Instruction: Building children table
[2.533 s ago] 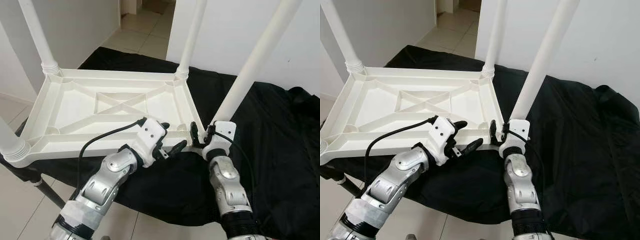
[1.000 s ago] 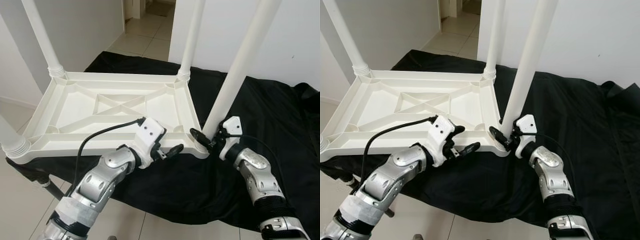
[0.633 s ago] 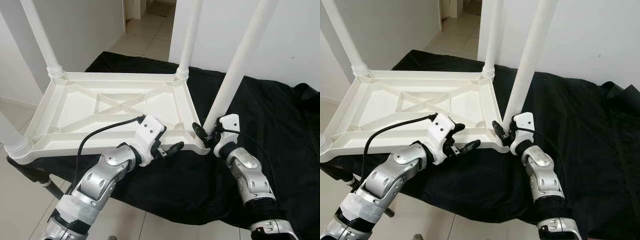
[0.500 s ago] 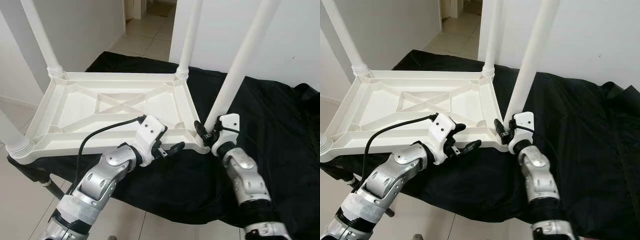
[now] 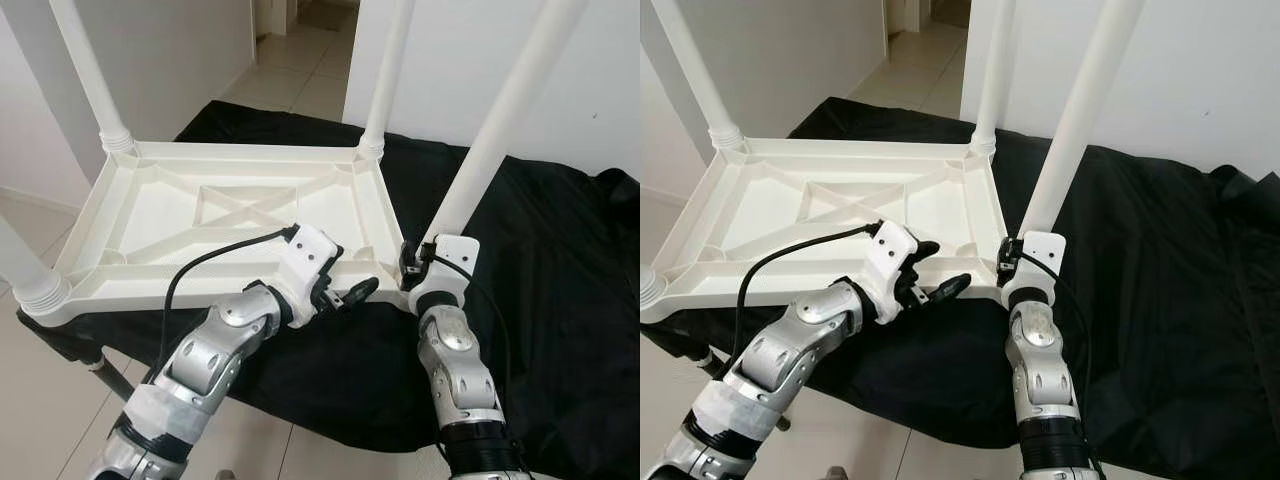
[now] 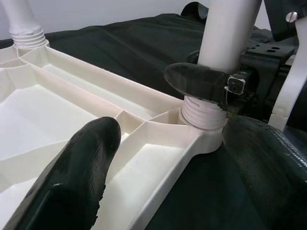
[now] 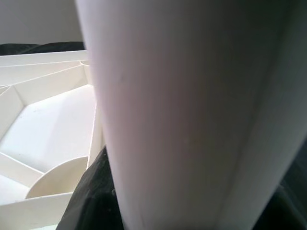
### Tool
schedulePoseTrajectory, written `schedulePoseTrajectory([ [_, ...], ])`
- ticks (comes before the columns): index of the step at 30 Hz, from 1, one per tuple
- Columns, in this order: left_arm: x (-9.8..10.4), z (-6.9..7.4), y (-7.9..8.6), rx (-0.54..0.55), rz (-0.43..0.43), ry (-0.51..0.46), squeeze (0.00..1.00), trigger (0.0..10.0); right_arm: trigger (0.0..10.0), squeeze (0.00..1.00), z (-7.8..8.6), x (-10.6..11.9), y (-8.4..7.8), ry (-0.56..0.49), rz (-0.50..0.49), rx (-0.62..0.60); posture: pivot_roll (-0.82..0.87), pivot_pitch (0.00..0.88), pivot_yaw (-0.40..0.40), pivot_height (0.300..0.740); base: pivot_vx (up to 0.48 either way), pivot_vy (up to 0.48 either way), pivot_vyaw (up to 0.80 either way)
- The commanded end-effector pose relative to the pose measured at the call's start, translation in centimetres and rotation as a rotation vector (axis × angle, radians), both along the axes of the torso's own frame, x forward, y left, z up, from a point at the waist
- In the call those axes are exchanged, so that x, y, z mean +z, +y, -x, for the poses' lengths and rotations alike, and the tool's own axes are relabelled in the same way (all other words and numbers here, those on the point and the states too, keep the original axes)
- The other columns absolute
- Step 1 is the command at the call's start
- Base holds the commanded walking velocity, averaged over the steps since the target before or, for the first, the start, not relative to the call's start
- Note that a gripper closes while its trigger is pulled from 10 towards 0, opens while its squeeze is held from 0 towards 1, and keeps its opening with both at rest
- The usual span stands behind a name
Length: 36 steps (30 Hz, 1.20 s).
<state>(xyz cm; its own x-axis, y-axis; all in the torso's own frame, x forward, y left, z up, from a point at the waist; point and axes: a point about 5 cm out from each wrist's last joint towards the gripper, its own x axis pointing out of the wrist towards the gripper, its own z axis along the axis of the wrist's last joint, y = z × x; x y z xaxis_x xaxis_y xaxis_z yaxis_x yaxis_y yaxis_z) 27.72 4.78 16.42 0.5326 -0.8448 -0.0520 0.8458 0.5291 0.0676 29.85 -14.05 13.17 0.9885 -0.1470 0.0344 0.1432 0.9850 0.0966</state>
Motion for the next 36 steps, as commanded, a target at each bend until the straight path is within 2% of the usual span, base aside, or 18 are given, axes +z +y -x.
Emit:
schedulePoseTrajectory([
  [1,0.2,-0.2,0.0,-0.02,-0.004,-0.014,0.0,10.0,10.0,0.0,0.2,-0.1,0.0,0.01,-0.058,-0.025,-0.02,0.0,-0.066,0.74,0.0,0.0,0.0],
  [8,0.5,-0.5,0.1,-0.013,-0.006,-0.03,0.0,10.0,10.0,0.0,0.1,0.4,0.0,-0.007,-0.045,-0.035,-0.03,0.0,-0.064,0.74,0.0,0.0,0.0],
  [9,0.4,-0.5,0.1,-0.014,-0.007,-0.032,0.0,10.0,10.0,1.0,0.2,0.5,-0.1,-0.014,-0.04,-0.027,-0.03,0.0,-0.062,0.74,0.0,0.0,0.0],
  [19,0.4,-0.5,-0.2,-0.016,0.002,-0.034,0.0,10.0,10.0,1.0,0.8,0.9,-1.1,-0.044,-0.007,0.022,-0.04,0.0,-0.072,0.74,0.0,0.0,0.0],
  [20,0.4,-0.5,-0.2,-0.015,0.004,-0.034,0.0,10.0,10.0,0.07,0.8,0.8,-1.3,-0.046,-0.003,0.099,-0.03,0.0,-0.075,0.74,0.0,0.0,0.0],
  [21,0.4,-0.5,-0.2,-0.015,0.004,-0.034,0.0,10.0,10.0,0.07,0.8,0.8,-1.3,-0.046,-0.003,0.099,-0.03,0.0,-0.075,0.74,0.0,0.0,0.0],
  [22,0.4,-0.5,-0.1,-0.015,0.003,-0.035,0.0,10.0,10.0,0.0,0.9,0.9,-1.5,-0.059,0.003,0.181,-0.03,0.0,-0.076,0.74,0.0,0.0,0.0],
  [23,0.4,-0.4,-0.1,-0.014,0.001,-0.035,0.0,10.0,10.0,0.0,1.0,1.0,-1.9,-0.066,0.002,0.247,-0.02,0.0,-0.079,0.74,0.0,0.0,0.0],
  [24,0.4,-0.4,-0.1,-0.014,0.001,-0.035,0.0,10.0,10.0,0.0,1.0,1.0,-1.9,-0.066,0.002,0.247,-0.02,0.0,-0.079,0.74,0.0,0.0,0.0],
  [25,0.4,-0.4,0.0,-0.014,0.0,-0.036,0.0,10.0,10.0,0.0,1.0,1.1,-2.4,-0.075,0.021,0.312,-0.02,0.0,-0.077,0.74,0.0,0.0,0.0],
  [27,0.4,-0.3,0.1,-0.015,-0.001,-0.036,0.0,10.0,10.0,0.0,1.0,1.2,-2.7,-0.081,0.034,0.342,-0.02,0.0,-0.077,0.74,0.0,0.0,0.0],
  [28,0.4,-0.3,0.1,-0.016,-0.001,-0.037,0.0,10.0,10.0,0.0,0.8,1.1,-3.1,-0.076,0.06,0.403,-0.02,0.0,-0.08,0.74,0.0,0.0,0.0],
  [29,0.4,-0.2,0.0,-0.017,-0.003,-0.04,0.0,10.0,10.0,0.0,0.8,1.1,-3.2,-0.071,0.089,0.468,-0.02,0.0,-0.082,0.74,0.0,0.0,0.0],
  [30,0.4,-0.2,0.0,-0.017,-0.003,-0.04,0.0,10.0,10.0,0.0,0.8,1.1,-3.2,-0.071,0.089,0.468,-0.02,0.0,-0.082,0.74,0.0,0.0,0.0],
  [32,0.3,-0.2,0.0,-0.02,-0.004,-0.043,0.0,10.0,10.0,0.0,0.7,1.0,-3.2,-0.06,0.121,0.556,-0.01,0.0,-0.084,0.74,0.0,0.0,0.0],
  [36,0.3,0.3,-0.5,-0.042,0.002,-0.047,0.0,10.0,10.0,0.0,0.5,0.7,-3.0,-0.053,0.124,0.659,0.0,0.0,-0.087,0.74,0.0,0.0,0.0],
])
